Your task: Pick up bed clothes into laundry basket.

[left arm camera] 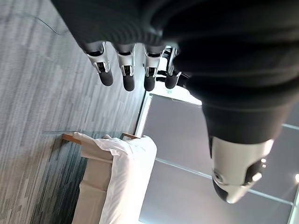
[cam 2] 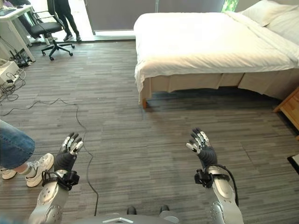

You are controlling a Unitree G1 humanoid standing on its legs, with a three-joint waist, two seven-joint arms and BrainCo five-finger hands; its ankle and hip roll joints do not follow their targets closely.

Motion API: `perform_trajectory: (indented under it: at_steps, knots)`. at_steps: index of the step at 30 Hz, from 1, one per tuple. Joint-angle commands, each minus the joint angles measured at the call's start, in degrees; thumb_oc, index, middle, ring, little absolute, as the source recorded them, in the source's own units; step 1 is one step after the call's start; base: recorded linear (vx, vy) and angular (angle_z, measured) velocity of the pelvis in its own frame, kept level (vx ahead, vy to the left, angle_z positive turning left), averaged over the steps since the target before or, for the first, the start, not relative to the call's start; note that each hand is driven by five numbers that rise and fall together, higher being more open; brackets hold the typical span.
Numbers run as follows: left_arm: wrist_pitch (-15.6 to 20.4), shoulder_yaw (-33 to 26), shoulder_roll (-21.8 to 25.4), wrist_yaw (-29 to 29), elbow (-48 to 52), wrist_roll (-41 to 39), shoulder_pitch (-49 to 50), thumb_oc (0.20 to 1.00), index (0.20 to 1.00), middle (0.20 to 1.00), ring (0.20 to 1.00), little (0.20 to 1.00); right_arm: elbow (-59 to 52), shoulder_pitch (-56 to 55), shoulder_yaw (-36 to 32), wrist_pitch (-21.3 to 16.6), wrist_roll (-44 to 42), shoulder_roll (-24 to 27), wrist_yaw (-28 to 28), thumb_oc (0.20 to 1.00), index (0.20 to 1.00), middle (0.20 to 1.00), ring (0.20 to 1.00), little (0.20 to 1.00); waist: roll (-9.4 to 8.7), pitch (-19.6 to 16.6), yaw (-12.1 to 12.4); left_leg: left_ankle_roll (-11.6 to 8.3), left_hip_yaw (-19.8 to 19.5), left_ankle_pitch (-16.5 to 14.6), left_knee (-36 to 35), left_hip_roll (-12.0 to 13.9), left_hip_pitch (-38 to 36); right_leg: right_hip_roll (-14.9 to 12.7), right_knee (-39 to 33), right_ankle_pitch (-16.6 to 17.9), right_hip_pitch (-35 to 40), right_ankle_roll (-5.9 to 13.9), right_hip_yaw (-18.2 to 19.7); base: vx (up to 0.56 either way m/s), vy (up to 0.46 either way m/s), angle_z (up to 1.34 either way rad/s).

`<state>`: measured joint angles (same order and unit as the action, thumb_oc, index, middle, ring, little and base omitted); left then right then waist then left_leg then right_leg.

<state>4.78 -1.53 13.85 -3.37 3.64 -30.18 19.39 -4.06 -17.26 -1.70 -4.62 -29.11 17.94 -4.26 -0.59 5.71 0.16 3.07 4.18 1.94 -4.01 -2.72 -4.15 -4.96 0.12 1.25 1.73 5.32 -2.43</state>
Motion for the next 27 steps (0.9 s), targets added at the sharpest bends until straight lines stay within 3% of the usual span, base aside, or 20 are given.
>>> perform_trajectory:
  at_steps: [1,27]
  knots:
    - [2.4,-2.2,2.1,0.8,2.7,1.4,-3.2,1.0,1.0,1.0,1.0,1.0,-3.9,3.0,-0.4,-1.9,1.9,0.2,0.0,1.0,1.0,1.0,1.0,1.0,-1.16,-0.1,0.1,-3.08,-7.1,-2.6,0.7,3.9,0.1,-0.2,-0.4,-2.1,2.2,0.49,-1.1,-0.01,-0.006,0.07]
    - [3.0,-1.6,1.6,0.1,1.9,-0.2,-2.9,1.0,1.0,1.0,1.0,1.0,-3.9,2.6,0.4,-2.7,1.2,-0.2,0.4,1.0,1.0,1.0,1.0,1.0,-1.3,-0.6,-0.1,-3.14,-7.6,-3.0,-0.1,4.4,-1.2,-0.3,0.2,-2.5,2.7,0.49,-1.8,0.0,0.001,0.0]
